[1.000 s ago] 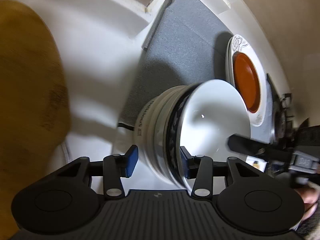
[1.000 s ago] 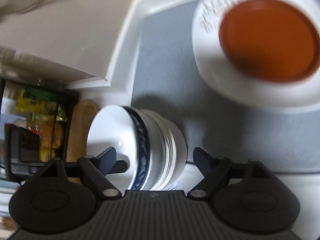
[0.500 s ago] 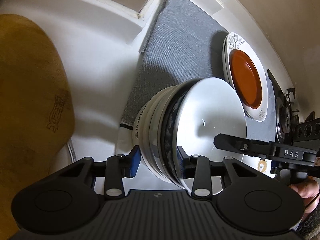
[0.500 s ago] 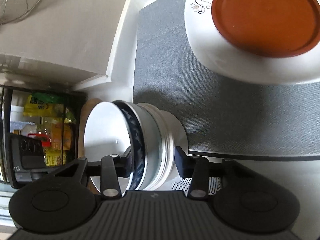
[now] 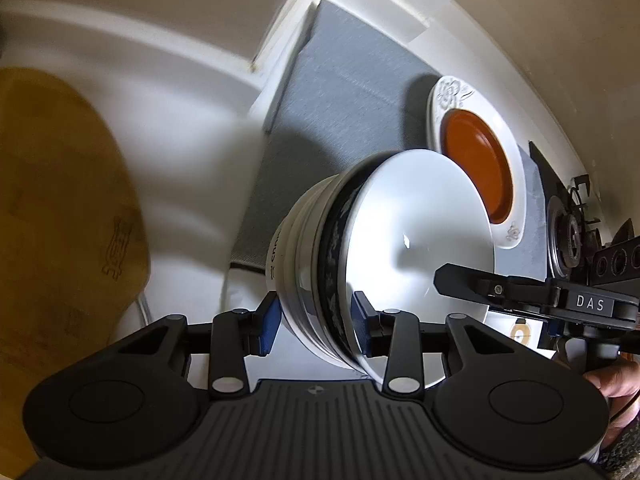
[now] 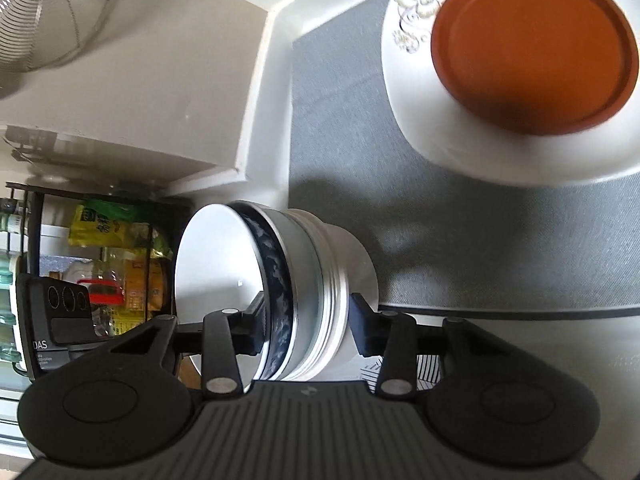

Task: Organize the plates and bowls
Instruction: 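Lift the bowl stack with both grippers and carry it over the plates, then lower the bowl stack onto the brown plate and open both grippers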

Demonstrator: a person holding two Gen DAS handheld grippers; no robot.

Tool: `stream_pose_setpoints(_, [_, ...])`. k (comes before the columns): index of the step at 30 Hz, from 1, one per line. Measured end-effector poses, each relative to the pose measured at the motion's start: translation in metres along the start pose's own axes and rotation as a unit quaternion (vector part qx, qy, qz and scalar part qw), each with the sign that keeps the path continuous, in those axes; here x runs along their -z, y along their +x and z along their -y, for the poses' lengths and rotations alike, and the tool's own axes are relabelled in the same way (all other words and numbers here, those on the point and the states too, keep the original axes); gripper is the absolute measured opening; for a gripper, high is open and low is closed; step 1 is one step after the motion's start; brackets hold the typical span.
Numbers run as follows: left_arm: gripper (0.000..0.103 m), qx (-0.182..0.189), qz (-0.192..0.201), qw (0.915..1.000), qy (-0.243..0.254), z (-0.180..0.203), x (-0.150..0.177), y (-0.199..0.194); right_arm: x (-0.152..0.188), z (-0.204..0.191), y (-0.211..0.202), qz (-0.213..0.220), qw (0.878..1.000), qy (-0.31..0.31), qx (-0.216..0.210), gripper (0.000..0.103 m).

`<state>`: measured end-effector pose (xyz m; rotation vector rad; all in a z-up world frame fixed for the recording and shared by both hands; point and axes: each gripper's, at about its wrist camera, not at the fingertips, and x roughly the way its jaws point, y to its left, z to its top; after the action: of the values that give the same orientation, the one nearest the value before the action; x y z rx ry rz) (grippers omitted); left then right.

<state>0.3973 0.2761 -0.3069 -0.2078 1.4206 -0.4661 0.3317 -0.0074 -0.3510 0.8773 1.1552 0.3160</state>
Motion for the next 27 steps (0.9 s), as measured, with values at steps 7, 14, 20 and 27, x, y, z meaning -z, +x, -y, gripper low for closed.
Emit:
stream_pose_setpoints(7, [0.041,-0.02,0.003,0.9998,0.011,0.025,-0.009,0.001,-0.003,0.006,-0.017,0.016,1.0,0.005,-0.001,0.046])
stream_pose_setpoints(14, [0.041,-0.017,0.011,0.9991,0.038,0.055,-0.024,-0.002,-0.013,0.016,-0.054,0.058,0.998,0.005,-0.006,0.046])
stream_pose_setpoints(20, [0.041,-0.015,0.023,0.9963,0.082,0.107,-0.045,-0.003,-0.028,0.021,-0.096,0.117,0.993,0.002,0.0,0.046])
stream_pose_setpoints(27, [0.041,0.006,0.024,0.9927,0.118,0.151,-0.076,0.018,-0.054,0.038,-0.132,0.169,0.985,0.01,0.021,0.045])
